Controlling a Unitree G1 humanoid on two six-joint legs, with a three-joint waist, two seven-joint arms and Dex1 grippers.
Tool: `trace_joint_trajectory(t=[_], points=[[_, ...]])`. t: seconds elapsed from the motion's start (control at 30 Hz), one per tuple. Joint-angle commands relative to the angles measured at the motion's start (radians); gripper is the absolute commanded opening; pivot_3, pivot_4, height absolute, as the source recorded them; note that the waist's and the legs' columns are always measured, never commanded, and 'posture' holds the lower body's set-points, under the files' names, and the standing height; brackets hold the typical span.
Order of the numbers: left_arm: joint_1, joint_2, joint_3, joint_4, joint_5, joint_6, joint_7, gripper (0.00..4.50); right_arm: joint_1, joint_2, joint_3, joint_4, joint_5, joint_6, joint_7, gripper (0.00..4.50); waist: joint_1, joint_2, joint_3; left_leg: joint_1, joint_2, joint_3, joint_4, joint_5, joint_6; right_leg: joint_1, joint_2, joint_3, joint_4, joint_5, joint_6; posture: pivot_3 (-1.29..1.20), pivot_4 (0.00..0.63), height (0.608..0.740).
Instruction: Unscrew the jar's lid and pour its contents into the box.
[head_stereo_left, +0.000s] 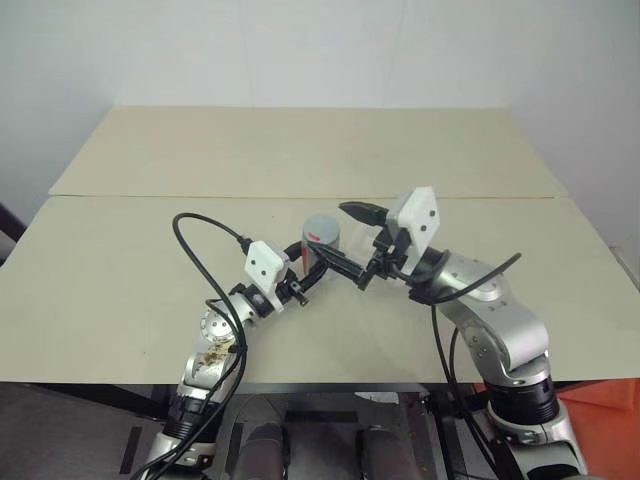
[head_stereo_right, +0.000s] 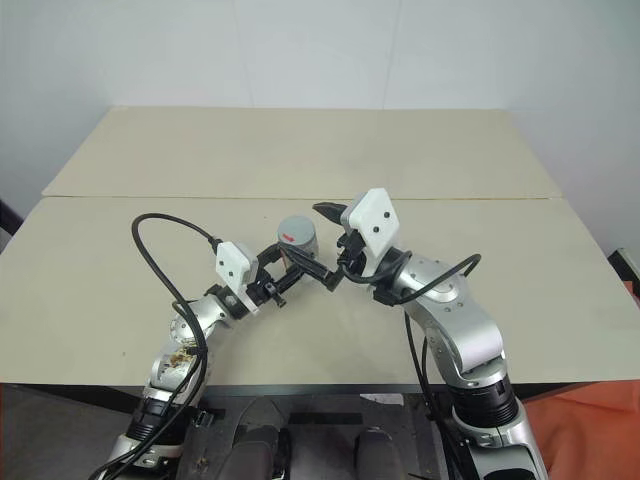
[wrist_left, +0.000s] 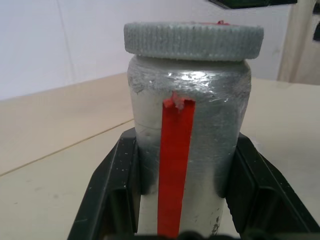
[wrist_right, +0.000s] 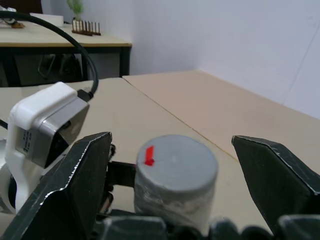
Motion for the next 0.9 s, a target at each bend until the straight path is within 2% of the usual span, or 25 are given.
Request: trace_joint_trajectory(t=[0.03,0.43,0.9], points=[[-0.012,0.003,0.003,-0.04,-0.008,0.0,0.008,1.88,-0.018,0.011,0.001,-0.023,-0.005,-0.038,-0.003,4.5,-0.001,0.0,0.0,0.0,0.0,0.0,0.0,0.0,0.0,0.0,0.0,0.0,0.0,0.0,0.0,0.0,0.15,0.74],[-0.006,0.016,-0.029,-0.032,0.01,-0.013,0.003,1.88,-0.039,0.034,0.03,0.027,-0.069,-0.052,-0.03,4.5,0.0,0.0,0.0,0.0,0.0,0.001,0.0,0.0,0.0,0.0,0.0,0.0,0.0,0.0,0.0,0.0,0.15,0.74],[-0.015,0.023,-0.029,-0.014,0.01,-0.029,-0.014,1.88,-0.05,0.029,0.03,0.059,-0.075,-0.023,-0.02,4.5,0.0,0.0,0.0,0.0,0.0,0.001,0.0,0.0,0.0,0.0,0.0,0.0,0.0,0.0,0.0,0.0,0.15,0.74]])
